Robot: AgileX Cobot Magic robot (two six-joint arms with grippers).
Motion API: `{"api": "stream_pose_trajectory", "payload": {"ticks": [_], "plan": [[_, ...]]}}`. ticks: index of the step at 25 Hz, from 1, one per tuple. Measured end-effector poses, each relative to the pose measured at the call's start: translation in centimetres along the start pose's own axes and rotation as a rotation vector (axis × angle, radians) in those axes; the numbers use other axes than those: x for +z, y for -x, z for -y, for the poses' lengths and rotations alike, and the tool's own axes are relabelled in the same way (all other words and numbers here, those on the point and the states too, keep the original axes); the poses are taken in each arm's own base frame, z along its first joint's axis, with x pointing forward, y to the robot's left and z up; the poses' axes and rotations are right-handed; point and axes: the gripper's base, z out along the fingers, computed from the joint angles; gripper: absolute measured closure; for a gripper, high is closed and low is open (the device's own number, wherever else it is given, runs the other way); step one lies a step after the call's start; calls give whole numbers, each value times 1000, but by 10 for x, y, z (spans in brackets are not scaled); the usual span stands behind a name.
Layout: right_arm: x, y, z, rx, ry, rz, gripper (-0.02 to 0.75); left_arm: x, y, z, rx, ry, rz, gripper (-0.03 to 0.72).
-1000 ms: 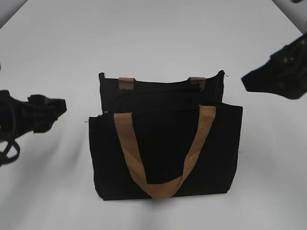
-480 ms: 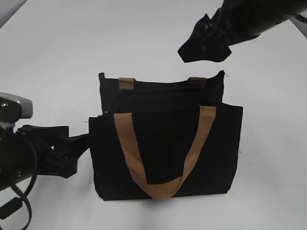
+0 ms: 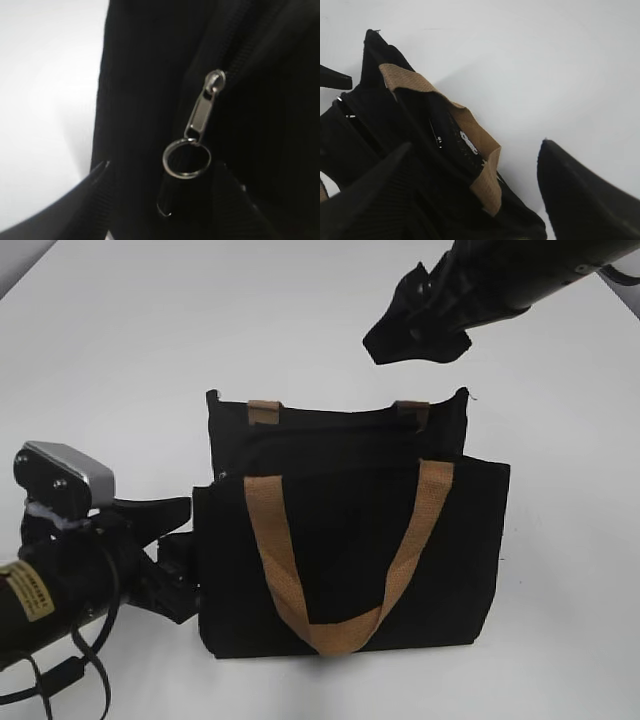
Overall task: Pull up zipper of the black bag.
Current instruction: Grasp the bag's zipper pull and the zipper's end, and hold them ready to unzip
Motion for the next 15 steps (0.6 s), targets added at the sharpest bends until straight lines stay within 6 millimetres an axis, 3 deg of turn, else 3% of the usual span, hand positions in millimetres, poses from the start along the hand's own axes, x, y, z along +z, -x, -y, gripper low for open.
{"api": "stream_pose_trajectory", "payload": {"ticks": [10,13,15], "plan": [[0,0,0,0,0,0,159,29,-13,3,18,-42,-35,230],[0,0,0,0,1,1,159,35,-15,3,17,-43,-41,298],[0,0,0,2,2,1,159,35,-16,3,15,-40,-42,395]]}}
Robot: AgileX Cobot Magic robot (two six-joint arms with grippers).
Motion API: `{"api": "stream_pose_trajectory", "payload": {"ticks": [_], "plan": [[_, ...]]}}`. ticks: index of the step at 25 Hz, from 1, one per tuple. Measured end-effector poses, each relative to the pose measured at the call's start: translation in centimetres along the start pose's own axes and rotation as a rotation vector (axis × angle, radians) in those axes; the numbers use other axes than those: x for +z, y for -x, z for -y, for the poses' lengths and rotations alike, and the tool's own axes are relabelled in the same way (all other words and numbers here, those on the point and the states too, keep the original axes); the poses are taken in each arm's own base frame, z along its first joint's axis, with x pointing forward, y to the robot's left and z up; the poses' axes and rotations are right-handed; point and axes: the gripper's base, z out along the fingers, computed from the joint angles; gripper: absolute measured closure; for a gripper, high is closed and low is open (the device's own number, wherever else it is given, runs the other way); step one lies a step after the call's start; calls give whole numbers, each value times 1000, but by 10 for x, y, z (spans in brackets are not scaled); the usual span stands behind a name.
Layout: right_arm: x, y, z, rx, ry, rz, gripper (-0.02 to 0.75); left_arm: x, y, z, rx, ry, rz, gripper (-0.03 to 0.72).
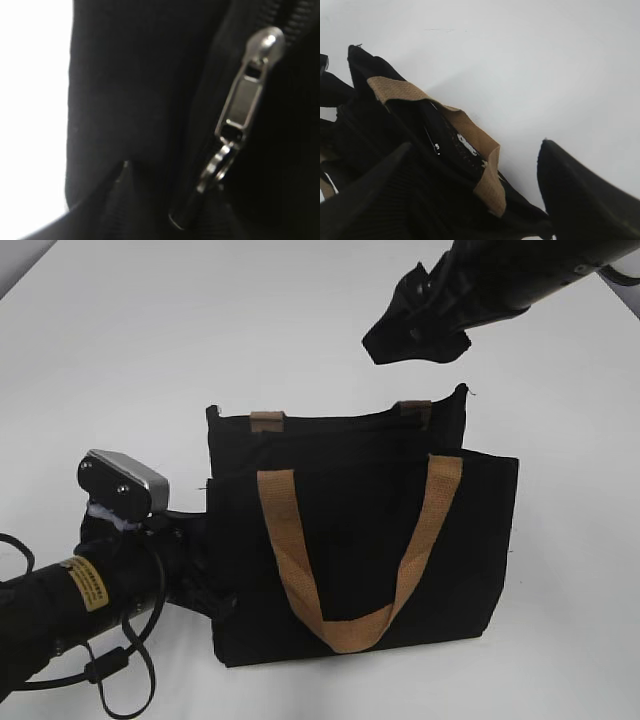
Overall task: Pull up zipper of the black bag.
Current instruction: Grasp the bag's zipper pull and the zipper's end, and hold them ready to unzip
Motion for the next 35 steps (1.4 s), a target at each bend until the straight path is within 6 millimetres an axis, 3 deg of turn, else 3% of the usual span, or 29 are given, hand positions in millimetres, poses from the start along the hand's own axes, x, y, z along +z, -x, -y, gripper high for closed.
{"api": "stream_pose_trajectory", "payload": {"ticks": [1,2,3,4,7,11,18,23,28,35], "plan": [[0,0,0,2,1,1,159,0,0,-1,-4,7,1,446],[0,0,0,3,2,1,159,0,0,-1,-4,7,1,446],[0,1,-2,0,5,2,159,0,0,-2,-11,21,2,581],[1,1,-4,-6,10,3,159,0,0,-3,-15,30,4,625],[4,6,-19,-79,44,11,159,-6,6,-5,-29,60,43,671],[8,15,-50,-223,98,47,174,-26,14,-10,-54,124,114,676],[14,27,-100,-406,171,126,278,-61,17,-10,-64,147,144,676],[36,20,-131,-463,257,73,350,-72,30,-10,-65,150,219,676],[55,12,-138,-469,286,21,387,-81,44,-9,-58,138,298,676],[66,7,-139,-469,298,-18,391,-92,62,-1,-7,62,399,677]]}}
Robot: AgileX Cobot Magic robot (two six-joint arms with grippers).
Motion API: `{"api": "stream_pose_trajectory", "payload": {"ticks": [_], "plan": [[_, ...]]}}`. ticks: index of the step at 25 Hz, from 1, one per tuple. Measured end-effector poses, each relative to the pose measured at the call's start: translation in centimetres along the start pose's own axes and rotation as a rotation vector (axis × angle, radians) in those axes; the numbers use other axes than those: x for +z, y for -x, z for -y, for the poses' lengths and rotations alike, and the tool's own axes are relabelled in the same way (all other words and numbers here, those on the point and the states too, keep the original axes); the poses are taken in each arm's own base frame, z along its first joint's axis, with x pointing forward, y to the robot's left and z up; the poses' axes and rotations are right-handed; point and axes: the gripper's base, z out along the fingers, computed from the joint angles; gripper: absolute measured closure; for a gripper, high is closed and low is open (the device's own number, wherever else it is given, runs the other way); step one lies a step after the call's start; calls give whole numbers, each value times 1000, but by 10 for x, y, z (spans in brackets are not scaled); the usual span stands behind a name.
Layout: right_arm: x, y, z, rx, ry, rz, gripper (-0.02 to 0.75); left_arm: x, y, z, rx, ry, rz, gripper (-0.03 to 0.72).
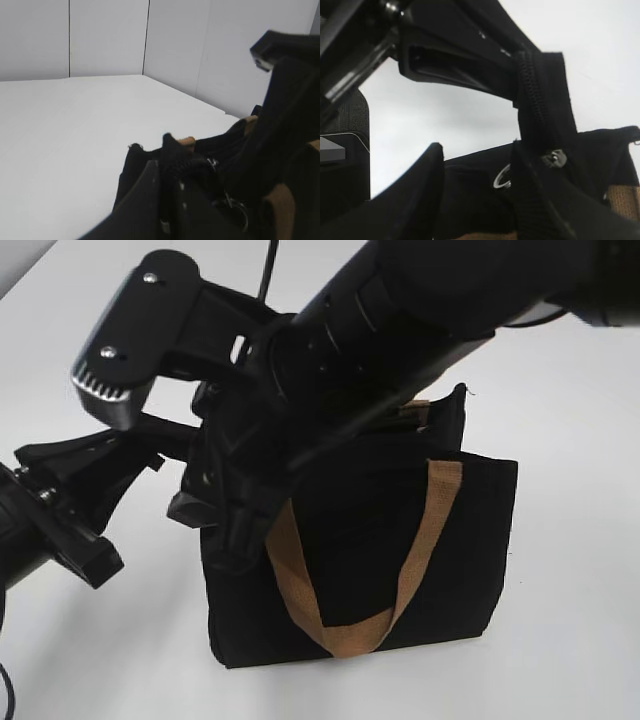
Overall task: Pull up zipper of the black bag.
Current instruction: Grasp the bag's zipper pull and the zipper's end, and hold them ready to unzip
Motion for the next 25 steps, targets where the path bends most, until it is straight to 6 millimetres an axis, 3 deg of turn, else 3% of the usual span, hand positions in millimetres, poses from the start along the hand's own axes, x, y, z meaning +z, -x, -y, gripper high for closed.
{"api": "stream_pose_trajectory", "payload": {"ticks": [8,15,21,25], "plan": [[-2,-13,17,179,-17,-36,391,-6,17,0,5,-5,79,677],[-2,-8,13,266,7,1,412,-7,21,5,28,-54,99,677],[-1,-6,14,271,-10,24,547,-3,25,6,34,-64,117,677],[-1,-8,15,232,-26,5,680,-3,25,5,31,-56,117,677]]}}
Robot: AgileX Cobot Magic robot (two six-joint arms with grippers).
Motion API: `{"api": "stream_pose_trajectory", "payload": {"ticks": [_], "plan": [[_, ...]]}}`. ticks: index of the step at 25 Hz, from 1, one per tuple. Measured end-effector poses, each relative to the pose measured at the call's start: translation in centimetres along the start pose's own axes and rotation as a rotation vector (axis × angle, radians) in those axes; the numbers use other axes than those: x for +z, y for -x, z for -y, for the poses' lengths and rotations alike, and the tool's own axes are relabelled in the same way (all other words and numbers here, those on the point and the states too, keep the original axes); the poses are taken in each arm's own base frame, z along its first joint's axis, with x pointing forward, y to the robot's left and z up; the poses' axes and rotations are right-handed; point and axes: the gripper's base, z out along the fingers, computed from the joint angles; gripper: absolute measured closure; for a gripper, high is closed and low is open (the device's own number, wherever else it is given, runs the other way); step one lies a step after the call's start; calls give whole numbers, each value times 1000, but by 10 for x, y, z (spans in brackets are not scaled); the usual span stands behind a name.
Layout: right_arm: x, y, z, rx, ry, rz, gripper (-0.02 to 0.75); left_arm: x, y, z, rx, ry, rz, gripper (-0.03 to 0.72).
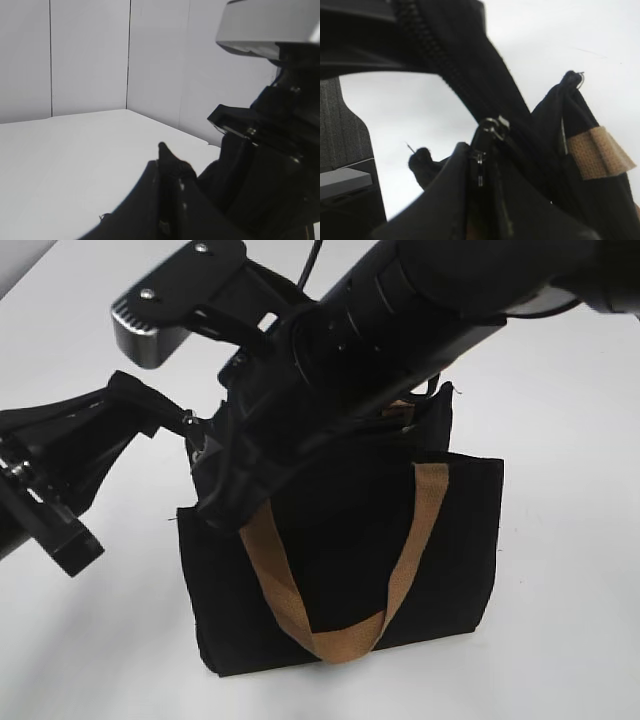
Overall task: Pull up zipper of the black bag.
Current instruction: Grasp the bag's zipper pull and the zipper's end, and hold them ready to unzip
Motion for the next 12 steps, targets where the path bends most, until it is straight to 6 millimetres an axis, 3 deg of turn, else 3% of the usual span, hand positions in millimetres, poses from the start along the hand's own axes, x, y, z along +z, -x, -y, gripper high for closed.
{"api": "stream_pose_trajectory", "payload": {"ticks": [7,12], "plan": [[-2,-4,1,-69,-20,-57,684,-1,-4,-9,-41,97,-45,677],[-20,-3,8,-68,-64,-53,694,-2,-12,-13,-78,156,-128,677]]}}
